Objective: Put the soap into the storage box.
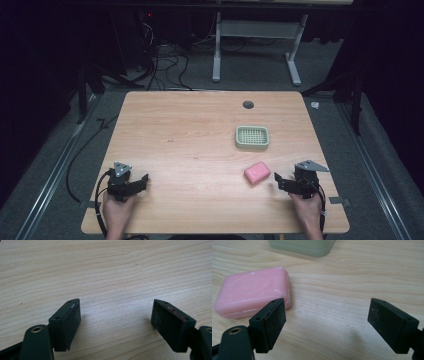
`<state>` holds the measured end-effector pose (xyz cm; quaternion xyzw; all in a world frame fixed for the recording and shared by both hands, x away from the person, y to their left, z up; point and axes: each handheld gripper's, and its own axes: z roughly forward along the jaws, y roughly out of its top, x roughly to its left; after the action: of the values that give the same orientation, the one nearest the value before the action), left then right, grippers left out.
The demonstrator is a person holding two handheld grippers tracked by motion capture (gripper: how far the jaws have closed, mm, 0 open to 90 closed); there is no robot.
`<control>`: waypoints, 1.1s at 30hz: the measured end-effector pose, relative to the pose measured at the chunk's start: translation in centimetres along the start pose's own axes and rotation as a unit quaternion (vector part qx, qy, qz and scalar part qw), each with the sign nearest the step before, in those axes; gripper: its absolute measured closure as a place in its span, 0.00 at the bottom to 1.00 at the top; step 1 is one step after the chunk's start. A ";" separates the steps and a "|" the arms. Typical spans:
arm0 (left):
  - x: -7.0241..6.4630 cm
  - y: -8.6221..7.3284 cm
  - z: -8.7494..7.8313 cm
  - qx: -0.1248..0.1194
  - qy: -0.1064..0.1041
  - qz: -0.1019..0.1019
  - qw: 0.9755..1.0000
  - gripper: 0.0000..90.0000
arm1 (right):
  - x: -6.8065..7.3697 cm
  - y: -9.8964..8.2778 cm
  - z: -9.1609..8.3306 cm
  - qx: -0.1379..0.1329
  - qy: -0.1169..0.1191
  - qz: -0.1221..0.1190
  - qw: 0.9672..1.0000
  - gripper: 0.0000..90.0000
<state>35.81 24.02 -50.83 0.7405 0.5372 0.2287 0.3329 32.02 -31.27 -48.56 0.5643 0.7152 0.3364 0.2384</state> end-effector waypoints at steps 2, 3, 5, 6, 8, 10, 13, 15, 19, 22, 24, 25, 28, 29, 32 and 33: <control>0.0 0.0 0.0 0.000 0.000 0.000 1.000 0.27 | 0.4 0.0 -0.3 -0.004 0.003 -0.002 1.000 0.17; 0.0 0.0 0.0 0.000 0.000 0.000 1.000 0.27 | 0.7 0.1 -0.5 -0.007 0.008 -0.007 1.000 0.17; 0.0 0.0 0.0 0.000 0.000 0.000 1.000 0.27 | 1.0 0.1 -0.6 -0.008 0.014 -0.010 1.000 0.16; 0.0 0.0 0.0 0.000 0.000 0.000 1.000 0.27 | 1.0 0.1 -0.6 -0.008 0.014 -0.010 1.000 0.16; 0.0 0.0 0.0 0.000 0.000 0.000 1.000 0.27 | 1.4 0.2 -0.7 -0.010 0.022 -0.013 1.000 0.16; 0.0 0.0 0.0 0.000 0.000 0.000 1.000 0.27 | 2.0 0.3 -0.8 -0.013 0.031 -0.017 0.999 0.16; 0.0 0.0 0.0 0.000 0.000 0.000 1.000 0.27 | 2.4 0.4 -0.7 -0.013 0.035 -0.021 0.999 0.16; 0.0 0.0 0.0 0.000 0.000 0.000 1.000 0.27 | 3.0 0.6 -0.7 -0.013 0.041 -0.028 0.999 0.16; 0.0 0.0 0.0 0.000 0.000 0.000 1.000 0.27 | 3.6 0.7 -0.4 -0.012 0.047 -0.034 0.998 0.16; 0.0 0.0 0.0 0.000 0.000 0.000 1.000 0.27 | 3.9 0.8 -0.2 -0.010 0.050 -0.037 0.998 0.15; 0.0 0.0 0.0 0.000 0.000 0.000 1.000 0.27 | 4.2 0.9 -0.1 -0.009 0.053 -0.041 0.998 0.15; 0.0 0.0 0.0 0.000 0.000 0.000 1.000 0.27 | 4.3 0.9 0.0 -0.009 0.053 -0.041 0.998 0.15; 0.0 0.0 0.0 0.000 0.000 0.000 1.000 0.27 | 4.6 1.0 0.1 -0.008 0.054 -0.046 0.997 0.15; 0.0 0.0 0.0 0.000 0.000 0.000 1.000 0.27 | 4.8 1.1 0.2 -0.007 0.057 -0.048 0.997 0.14; 0.0 0.0 0.0 0.000 0.000 0.000 1.000 0.27 | 5.1 1.3 0.4 -0.009 0.059 -0.050 0.997 0.14; 0.0 0.0 0.0 0.000 0.000 0.000 1.000 0.27 | 5.3 1.4 0.6 -0.007 0.062 -0.052 0.997 0.14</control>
<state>35.81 24.02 -50.83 0.7405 0.5372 0.2286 0.3329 31.99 -25.82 -47.69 0.5025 0.7546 0.3630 0.2152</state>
